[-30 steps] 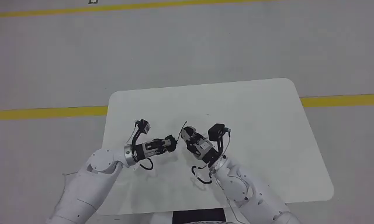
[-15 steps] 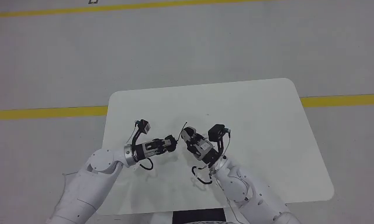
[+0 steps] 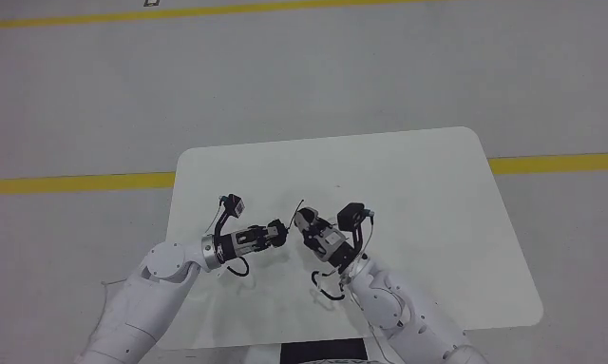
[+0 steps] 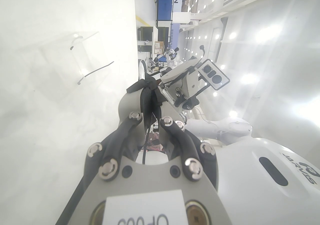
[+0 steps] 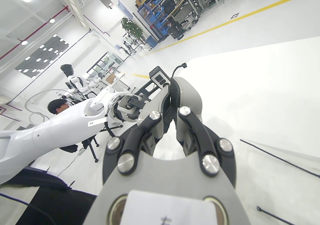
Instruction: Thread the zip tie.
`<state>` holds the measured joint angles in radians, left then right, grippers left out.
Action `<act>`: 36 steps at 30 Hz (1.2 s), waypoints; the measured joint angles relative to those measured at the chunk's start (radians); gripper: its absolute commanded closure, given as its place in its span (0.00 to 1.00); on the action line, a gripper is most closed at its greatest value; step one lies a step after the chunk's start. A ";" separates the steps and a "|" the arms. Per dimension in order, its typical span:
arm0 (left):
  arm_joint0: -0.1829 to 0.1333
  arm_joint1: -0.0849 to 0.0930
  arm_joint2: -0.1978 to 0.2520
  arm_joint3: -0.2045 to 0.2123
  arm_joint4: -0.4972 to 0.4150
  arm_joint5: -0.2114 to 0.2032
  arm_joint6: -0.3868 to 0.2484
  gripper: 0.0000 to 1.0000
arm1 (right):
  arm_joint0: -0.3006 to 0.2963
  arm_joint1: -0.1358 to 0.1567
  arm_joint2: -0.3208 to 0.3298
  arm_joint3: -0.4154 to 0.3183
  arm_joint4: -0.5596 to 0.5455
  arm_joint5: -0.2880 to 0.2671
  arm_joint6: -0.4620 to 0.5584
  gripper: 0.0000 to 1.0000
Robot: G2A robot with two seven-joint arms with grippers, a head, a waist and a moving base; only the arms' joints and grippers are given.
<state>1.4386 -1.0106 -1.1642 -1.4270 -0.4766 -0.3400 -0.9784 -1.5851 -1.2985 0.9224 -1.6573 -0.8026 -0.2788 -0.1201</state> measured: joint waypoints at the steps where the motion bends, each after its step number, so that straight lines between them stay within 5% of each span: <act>1: 0.000 0.000 0.000 0.000 0.000 0.000 0.000 1.00 | 0.000 0.000 -0.001 0.001 -0.001 0.000 0.001 1.00; 36: 0.000 0.000 0.000 0.000 0.000 0.000 0.000 1.00 | 0.004 -0.009 -0.022 0.037 -0.026 0.024 0.009 1.00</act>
<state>1.4386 -1.0106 -1.1642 -1.4270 -0.4766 -0.3400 -0.9784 -1.5808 -1.3072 0.9000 -1.6198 -0.8285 -0.2548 -0.1109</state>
